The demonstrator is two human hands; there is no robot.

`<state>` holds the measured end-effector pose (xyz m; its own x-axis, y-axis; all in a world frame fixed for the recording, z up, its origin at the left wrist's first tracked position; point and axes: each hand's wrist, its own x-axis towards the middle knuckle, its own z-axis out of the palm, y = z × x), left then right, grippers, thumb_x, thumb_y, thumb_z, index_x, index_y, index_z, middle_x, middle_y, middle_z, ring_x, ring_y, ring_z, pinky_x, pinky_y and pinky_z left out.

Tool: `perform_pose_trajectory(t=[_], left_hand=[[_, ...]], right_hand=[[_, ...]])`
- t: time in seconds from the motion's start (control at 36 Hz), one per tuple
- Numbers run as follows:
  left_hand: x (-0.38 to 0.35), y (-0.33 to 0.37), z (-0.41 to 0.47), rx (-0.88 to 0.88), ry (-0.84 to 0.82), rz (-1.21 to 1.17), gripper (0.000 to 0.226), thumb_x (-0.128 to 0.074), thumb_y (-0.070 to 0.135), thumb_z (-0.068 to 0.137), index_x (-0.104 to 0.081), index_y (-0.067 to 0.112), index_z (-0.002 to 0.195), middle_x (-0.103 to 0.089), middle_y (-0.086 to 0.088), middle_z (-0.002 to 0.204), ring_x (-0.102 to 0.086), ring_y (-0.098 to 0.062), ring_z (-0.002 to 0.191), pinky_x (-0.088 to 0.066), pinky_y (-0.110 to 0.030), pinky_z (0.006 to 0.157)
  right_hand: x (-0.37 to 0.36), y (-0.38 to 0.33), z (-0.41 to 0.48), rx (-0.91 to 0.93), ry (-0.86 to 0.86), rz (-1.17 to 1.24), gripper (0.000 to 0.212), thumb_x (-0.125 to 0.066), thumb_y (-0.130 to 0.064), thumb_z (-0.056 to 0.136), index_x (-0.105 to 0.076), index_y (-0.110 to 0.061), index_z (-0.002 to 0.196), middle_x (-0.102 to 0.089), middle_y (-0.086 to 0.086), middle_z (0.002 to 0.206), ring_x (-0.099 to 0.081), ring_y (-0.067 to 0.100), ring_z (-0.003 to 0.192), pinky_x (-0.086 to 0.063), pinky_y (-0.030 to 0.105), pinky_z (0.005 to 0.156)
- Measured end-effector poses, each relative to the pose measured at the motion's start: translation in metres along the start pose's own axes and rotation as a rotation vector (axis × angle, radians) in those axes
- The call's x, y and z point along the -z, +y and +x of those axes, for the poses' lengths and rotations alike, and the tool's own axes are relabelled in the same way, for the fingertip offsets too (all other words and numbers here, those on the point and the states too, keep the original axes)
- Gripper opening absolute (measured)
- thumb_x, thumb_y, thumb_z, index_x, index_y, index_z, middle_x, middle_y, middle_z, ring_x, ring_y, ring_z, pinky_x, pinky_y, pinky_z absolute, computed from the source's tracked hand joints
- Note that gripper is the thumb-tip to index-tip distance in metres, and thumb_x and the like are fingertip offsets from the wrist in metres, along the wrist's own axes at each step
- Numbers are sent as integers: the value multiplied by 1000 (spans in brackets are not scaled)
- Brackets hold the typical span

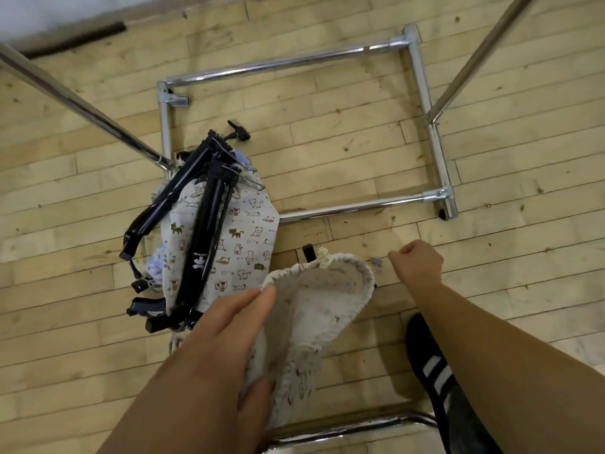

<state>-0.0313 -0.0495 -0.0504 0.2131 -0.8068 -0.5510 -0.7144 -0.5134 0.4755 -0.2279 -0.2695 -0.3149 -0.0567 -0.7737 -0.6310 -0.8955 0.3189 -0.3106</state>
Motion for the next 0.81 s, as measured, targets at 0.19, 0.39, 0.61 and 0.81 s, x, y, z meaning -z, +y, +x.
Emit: perform_pose_trajectory(t=[0.19,0.39,0.61,0.81], left_hand=[[29,46,-11,131,-33,-24,87,-58,34,102,5,48,160,0,37,156,-32,12,114,-30,-7,106],[41,53,-20,29,64,-72,81,-60,21,101,-10,36,164,-12,22,164,-46,5,117,-34,-9,99],[53,62,-33,-147,158,-190,88,-70,19,95,-17,43,161,-17,32,159,-42,10,111,-36,3,80],[61,66,-43,-207,161,-279,87,-69,22,96,-16,51,159,-10,62,128,-46,19,111,-44,-2,84]], right_hand=[[62,-59,-80,-75,-23,597,17,-65,-21,92,-67,-12,106,-68,4,88,-70,21,80,-63,44,85],[161,-115,-200,200,-123,706,11,-62,-14,93,-66,-9,102,-65,6,84,-65,16,68,-63,41,82],[214,-112,-305,842,-270,47,20,-68,-23,95,-73,-39,108,-72,-24,103,-66,-7,92,-59,22,86],[232,-84,-278,944,-129,-165,42,-66,-25,97,-62,-50,130,-48,-45,122,-48,-27,104,-47,9,97]])
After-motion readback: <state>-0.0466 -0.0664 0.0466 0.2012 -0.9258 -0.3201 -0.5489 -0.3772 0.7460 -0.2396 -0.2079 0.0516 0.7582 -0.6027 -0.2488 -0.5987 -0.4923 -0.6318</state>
